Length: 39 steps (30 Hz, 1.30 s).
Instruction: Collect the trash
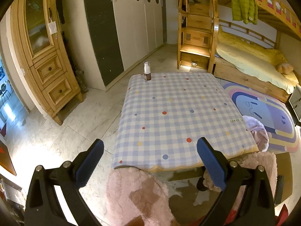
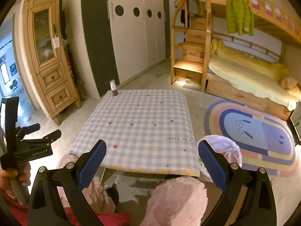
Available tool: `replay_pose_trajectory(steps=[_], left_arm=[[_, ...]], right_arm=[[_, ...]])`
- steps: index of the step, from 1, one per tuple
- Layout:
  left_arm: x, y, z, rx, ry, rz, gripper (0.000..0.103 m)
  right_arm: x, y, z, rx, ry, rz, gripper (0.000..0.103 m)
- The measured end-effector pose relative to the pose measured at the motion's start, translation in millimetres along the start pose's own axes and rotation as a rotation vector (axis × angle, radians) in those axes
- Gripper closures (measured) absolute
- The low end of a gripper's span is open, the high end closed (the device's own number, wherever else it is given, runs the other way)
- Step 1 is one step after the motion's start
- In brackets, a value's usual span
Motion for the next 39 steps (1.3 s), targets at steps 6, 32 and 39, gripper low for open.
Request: replay_pose_trajectory(steps=[6, 32, 39], left_arm=[[1.6, -1.4, -2.6, -0.001, 0.000, 0.001, 0.007], [2.3, -2.0, -1.9, 0.000, -0.002, 0.001, 0.007], [2.4, -2.1, -1.8, -0.002, -0.004, 0.001, 0.007]], right_arm=[[2.4, 1.8, 0.5, 0.000, -0.004, 0.004, 0.006], [7.3, 9.0, 2.2, 0.008, -0.007, 0.008, 0.006], [6.6, 8.7, 1.8, 0.010, -0.006, 0.006, 0.006]])
Point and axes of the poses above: each gripper's, at about its wrist camera, not at the fingertips, and x roughly the way its jaws point, z to its left, y to its underside, the point moved 8 cm from there along x, roughly the way its jaws point, and after that the axes turned 1 degree about -z, right-handed, at the moved point
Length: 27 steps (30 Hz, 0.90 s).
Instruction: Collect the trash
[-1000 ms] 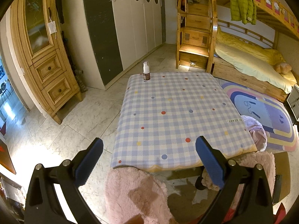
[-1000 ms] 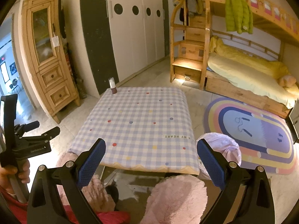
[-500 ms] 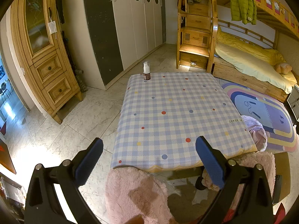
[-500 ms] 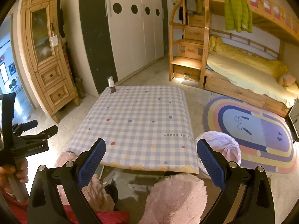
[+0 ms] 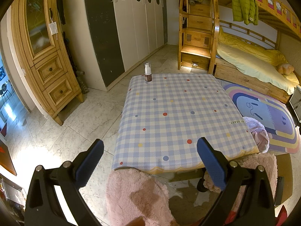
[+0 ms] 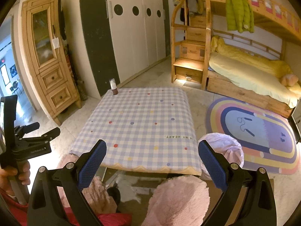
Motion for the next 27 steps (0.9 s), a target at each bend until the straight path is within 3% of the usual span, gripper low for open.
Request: replay_pose_trajectory(steps=[27], left_arm=[[-0.1, -2.8, 1.1, 0.001, -0.001, -0.002, 0.007]], right_arm=[[-1.1, -0.6, -2.7, 0.004, -0.004, 0.001, 0.006]])
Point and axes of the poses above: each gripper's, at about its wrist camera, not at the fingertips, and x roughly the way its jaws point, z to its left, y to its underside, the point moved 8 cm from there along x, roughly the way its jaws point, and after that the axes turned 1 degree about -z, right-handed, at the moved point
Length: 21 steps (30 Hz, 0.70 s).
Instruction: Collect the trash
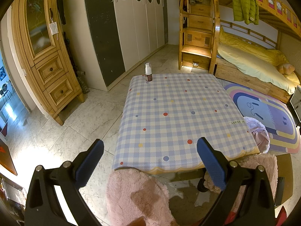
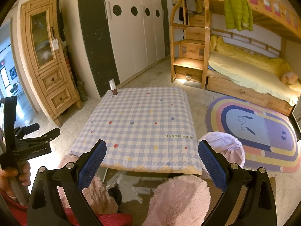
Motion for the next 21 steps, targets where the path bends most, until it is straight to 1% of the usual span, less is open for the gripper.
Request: replay_pose_trajectory(steps=[21], left_arm=[[-1.5, 1.4, -1.4, 0.005, -0.002, 0.001, 0.007]], right_arm=[[-0.5, -0.4, -1.3, 0.002, -0.001, 0.001, 0.006]])
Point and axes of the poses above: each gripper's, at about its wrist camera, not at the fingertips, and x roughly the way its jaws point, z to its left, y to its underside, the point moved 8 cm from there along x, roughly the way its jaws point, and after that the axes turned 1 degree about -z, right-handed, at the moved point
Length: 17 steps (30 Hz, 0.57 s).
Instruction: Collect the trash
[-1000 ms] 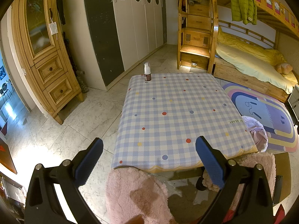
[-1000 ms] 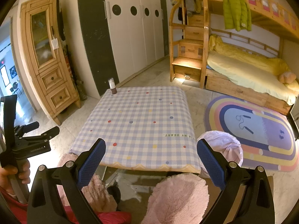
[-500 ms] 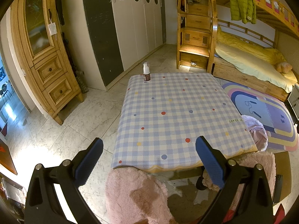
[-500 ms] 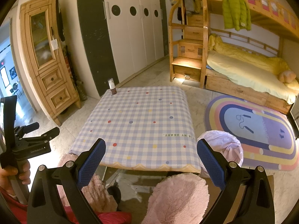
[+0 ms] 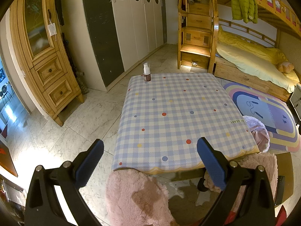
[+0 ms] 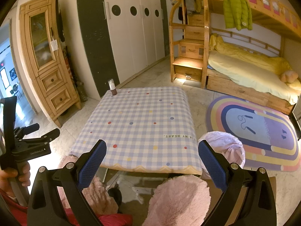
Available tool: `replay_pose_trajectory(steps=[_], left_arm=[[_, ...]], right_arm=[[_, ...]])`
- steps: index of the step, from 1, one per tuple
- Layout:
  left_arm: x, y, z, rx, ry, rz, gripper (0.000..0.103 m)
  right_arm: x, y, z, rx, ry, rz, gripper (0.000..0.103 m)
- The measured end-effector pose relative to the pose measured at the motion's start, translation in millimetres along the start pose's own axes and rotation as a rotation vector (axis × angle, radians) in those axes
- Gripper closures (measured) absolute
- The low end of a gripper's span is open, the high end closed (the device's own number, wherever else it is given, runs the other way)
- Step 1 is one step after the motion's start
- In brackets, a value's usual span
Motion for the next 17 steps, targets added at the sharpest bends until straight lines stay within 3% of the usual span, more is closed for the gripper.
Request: replay_pose_trajectory(steps=[11, 17], left_arm=[[9, -1, -12, 0.026, 0.018, -0.007, 0.007], [29, 1, -27, 0.039, 0.078, 0.018, 0.007]], right_arm=[[-1, -2, -8, 0.018, 0.025, -0.038, 0.006], [7, 9, -73, 0.094, 0.166, -0.076, 0.006]])
Point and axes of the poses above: each gripper's, at about its wrist camera, not at the fingertips, and x roughly the way its jaws point, z to its left, y to its underside, the point moved 8 cm from there along x, roughly the way its jaws point, and after that the axes turned 1 degree about -z, right-handed, at the moved point
